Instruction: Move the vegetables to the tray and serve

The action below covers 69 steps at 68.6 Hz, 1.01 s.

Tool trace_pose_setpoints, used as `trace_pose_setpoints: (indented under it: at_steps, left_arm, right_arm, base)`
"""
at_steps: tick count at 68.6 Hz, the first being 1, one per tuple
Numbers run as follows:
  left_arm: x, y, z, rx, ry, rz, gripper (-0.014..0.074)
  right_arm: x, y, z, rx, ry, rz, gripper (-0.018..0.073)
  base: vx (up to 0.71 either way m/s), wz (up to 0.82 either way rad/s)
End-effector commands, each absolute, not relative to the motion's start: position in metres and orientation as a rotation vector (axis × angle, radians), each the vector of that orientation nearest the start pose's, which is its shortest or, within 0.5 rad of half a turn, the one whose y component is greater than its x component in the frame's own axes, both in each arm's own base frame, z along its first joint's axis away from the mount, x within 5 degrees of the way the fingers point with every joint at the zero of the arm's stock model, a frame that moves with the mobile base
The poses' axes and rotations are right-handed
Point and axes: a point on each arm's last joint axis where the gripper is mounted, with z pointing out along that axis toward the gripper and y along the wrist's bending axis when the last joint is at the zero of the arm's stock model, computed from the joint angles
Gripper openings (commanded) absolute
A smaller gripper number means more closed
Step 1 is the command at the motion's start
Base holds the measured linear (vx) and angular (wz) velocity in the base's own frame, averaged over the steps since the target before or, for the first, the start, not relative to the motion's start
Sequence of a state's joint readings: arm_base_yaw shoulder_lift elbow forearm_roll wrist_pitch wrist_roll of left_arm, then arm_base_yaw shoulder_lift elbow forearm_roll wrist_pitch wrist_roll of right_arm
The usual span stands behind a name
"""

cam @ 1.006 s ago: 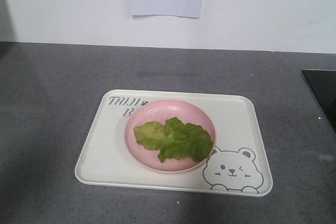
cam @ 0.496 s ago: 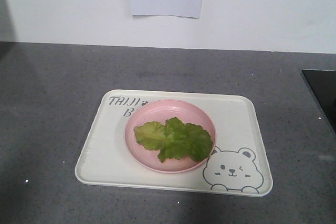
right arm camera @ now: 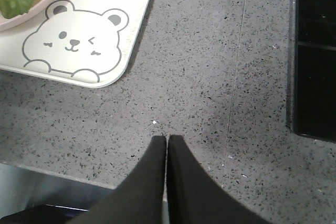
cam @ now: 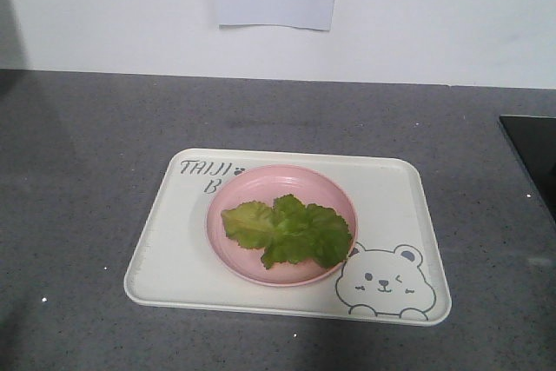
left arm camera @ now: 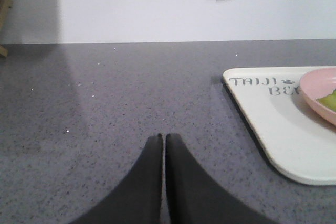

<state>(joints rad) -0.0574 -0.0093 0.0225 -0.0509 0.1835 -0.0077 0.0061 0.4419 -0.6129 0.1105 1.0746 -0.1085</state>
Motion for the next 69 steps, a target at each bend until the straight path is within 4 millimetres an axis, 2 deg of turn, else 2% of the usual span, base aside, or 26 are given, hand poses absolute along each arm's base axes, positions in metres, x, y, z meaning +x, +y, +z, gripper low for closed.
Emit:
trace_pose_setpoints:
  at_steps: [1,69]
  left_arm:
    - [0.0564,-0.0034,0.1963,-0.022,1.518,-0.119,-0.0008]
    - [0.0561,-0.0050,0.1977,0.025,1.507,-0.115,-0.0008]
  right_arm:
    - [0.0639,0.0090,0.3079,-0.107,2.314,0.090,-0.0008]
    - [0.0627,0.0091,0.3066,-0.109,2.332,0.092,-0.0008]
  base:
    - [0.00,0.00]
    - [0.00,0.00]
